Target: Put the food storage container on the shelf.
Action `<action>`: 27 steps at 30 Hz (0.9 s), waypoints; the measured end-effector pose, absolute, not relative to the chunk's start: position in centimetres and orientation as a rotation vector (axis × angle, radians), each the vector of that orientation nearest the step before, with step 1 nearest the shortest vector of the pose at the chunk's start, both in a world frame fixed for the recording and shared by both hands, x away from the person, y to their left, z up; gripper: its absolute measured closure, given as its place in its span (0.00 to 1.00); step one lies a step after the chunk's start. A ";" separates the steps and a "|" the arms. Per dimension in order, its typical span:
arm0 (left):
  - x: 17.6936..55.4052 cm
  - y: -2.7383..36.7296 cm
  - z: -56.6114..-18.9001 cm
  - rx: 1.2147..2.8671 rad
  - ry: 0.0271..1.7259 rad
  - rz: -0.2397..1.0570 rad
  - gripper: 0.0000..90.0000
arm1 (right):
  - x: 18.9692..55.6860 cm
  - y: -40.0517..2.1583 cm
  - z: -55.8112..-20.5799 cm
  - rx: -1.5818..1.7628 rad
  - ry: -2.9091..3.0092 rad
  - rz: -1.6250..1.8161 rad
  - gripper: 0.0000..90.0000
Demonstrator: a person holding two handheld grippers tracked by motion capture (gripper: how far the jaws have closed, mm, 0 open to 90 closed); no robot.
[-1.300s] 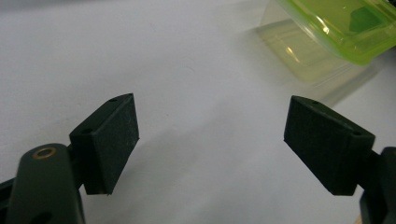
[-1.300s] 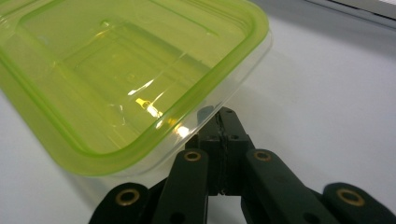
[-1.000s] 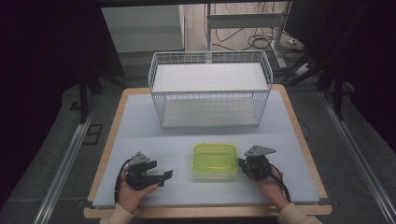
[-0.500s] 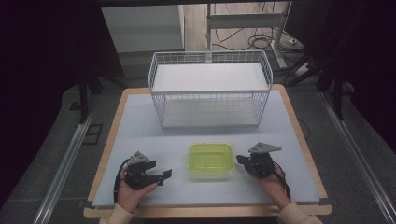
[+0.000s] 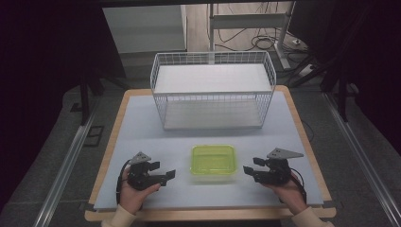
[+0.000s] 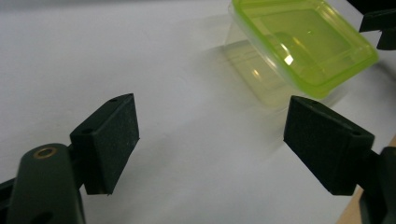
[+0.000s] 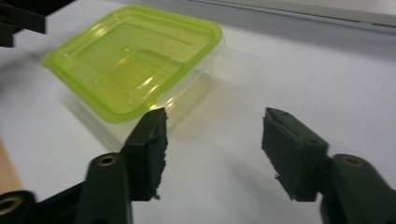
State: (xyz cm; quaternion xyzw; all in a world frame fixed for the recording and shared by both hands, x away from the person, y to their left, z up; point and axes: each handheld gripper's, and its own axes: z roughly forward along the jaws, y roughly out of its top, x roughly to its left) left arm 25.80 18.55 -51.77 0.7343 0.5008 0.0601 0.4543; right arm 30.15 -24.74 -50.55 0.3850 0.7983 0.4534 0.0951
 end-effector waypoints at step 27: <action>31.4 15.5 -51.2 1.717 1.245 -0.232 0.42 | 33.6 -23.6 -49.7 1.449 2.452 1.553 0.47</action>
